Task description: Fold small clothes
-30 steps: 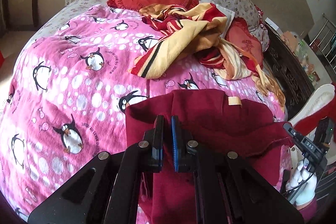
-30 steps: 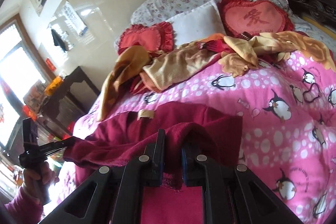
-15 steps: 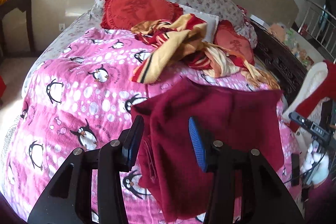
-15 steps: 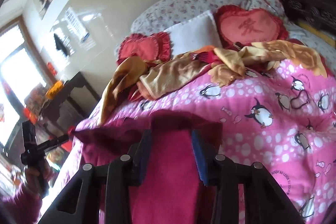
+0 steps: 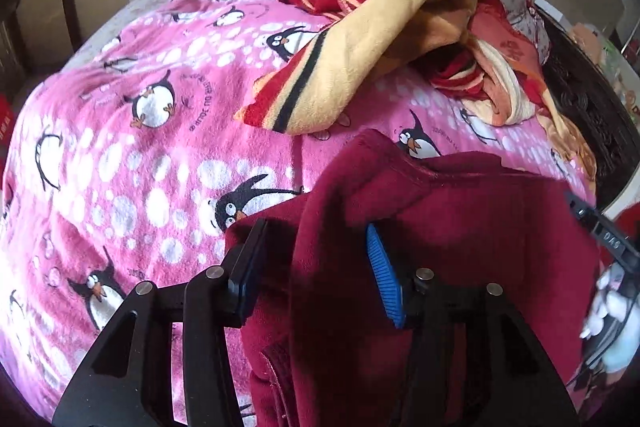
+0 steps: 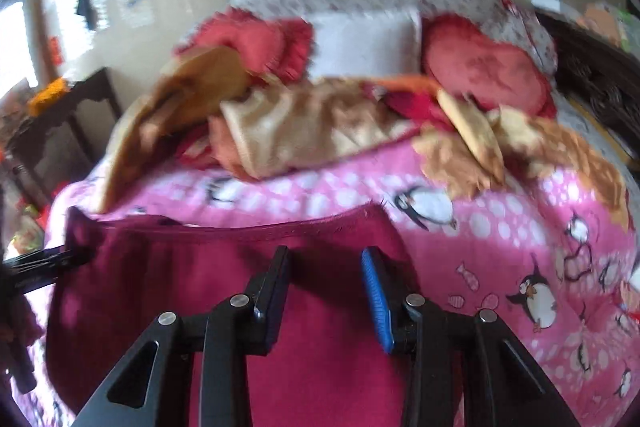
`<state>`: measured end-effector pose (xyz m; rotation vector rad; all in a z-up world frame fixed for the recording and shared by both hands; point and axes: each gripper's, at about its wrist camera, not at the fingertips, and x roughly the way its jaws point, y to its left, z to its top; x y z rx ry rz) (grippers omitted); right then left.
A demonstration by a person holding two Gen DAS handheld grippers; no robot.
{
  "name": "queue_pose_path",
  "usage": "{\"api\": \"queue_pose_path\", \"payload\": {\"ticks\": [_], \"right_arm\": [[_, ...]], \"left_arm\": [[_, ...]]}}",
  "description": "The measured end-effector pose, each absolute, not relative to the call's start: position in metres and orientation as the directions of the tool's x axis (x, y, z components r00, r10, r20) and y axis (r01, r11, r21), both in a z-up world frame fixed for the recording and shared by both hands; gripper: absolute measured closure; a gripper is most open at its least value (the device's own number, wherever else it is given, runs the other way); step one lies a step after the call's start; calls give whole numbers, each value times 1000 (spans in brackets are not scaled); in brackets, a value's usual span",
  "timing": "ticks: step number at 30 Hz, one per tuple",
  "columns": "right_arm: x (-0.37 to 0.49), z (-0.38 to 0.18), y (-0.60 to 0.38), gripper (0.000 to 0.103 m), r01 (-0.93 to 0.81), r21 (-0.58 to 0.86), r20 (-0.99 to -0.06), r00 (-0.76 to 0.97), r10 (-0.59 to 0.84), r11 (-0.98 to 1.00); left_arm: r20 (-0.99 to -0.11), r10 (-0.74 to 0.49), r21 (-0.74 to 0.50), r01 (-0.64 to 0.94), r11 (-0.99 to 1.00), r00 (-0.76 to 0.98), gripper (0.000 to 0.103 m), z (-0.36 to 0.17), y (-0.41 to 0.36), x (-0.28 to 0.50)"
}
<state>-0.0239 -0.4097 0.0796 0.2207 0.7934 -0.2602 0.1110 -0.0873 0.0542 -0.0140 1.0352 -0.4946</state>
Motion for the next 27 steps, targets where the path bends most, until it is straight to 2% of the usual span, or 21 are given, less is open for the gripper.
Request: {"api": "queue_pose_path", "payload": {"ticks": [2, 6, 8, 10, 14, 17, 22, 26, 27], "right_arm": [[-17, 63, -422, 68, 328, 148, -754, 648, -109, 933], [-45, 87, -421, 68, 299, 208, -723, 688, -60, 931], [-72, 100, -417, 60, 271, 234, -702, 711, -31, 934], [-105, 109, -412, 53, 254, 242, -687, 726, -20, 937], [-168, 101, -409, 53, 295, 257, -701, 713, -32, 920], [-203, 84, -403, 53, 321, 292, -735, 678, -3, 901], [-224, 70, -394, 53, 324, 309, -742, 670, 14, 894], [-221, 65, -387, 53, 296, 292, -753, 658, 27, 910], [-217, 61, -386, 53, 296, 278, -763, 646, 24, 914]], "left_arm": [[-815, -419, -260, 394, 882, 401, 53, 61, -81, 106], [-779, -494, -301, 459, 836, 387, 52, 87, -52, 76], [-763, -515, -301, 491, 817, 390, 51, 97, -33, 54], [-757, -530, -308, 506, 805, 382, 41, 98, -14, 31], [-774, -568, -372, 523, 766, 281, 39, 79, 14, -10], [-791, -557, -342, 571, 746, 254, 39, 61, 16, -38], [-797, -546, -293, 625, 724, 259, 39, 41, 6, -56], [-792, -561, -314, 626, 714, 242, 40, 30, -6, -49], [-791, -564, -317, 628, 710, 239, 45, 29, -9, -49]]}}
